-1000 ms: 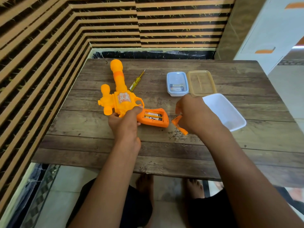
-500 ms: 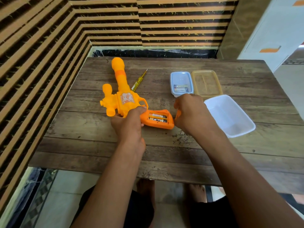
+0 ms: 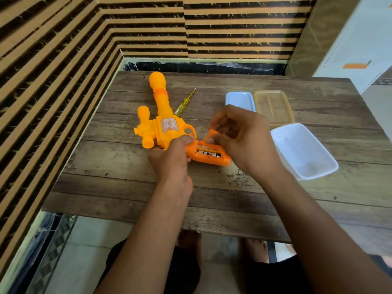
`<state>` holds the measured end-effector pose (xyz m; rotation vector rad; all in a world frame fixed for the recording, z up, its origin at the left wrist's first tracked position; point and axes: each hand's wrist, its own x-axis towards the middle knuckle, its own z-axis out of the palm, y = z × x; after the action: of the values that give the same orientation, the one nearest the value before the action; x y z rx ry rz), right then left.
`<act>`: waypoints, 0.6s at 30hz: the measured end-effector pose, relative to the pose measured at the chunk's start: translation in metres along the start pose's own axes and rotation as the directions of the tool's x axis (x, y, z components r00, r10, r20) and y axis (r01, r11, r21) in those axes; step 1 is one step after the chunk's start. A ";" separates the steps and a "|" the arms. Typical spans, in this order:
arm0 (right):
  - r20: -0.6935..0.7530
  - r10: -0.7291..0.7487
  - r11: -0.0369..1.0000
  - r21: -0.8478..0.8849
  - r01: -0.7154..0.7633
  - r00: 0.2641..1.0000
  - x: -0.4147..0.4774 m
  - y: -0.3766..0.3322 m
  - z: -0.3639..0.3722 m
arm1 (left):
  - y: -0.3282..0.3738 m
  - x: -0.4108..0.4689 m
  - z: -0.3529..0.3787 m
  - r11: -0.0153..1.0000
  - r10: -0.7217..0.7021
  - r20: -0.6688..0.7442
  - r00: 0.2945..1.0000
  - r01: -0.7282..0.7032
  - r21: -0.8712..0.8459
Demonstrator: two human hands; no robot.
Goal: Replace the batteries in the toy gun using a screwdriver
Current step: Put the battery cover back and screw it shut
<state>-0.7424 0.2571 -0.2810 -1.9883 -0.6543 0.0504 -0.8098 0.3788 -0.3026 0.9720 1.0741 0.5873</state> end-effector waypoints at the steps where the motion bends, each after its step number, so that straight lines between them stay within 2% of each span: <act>1: 0.008 -0.001 1.000 -0.007 0.001 1.000 0.001 0.004 0.003 | 0.000 0.000 0.000 1.000 -0.001 -0.006 1.000 0.001 0.004; 10: 0.156 -0.022 0.983 -0.176 0.050 0.987 0.009 0.026 -0.007 | 0.000 -0.001 0.002 1.000 0.004 -0.022 1.000 -0.004 -0.001; 18: 0.310 -0.045 0.970 -0.215 0.116 0.950 0.009 0.027 -0.015 | 0.000 0.003 0.002 1.000 -0.014 -0.037 0.999 0.014 0.016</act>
<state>-0.7191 0.2396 -0.2939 -2.1967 -0.9772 0.2448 -0.8064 0.3807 -0.3034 0.9702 1.1193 0.5877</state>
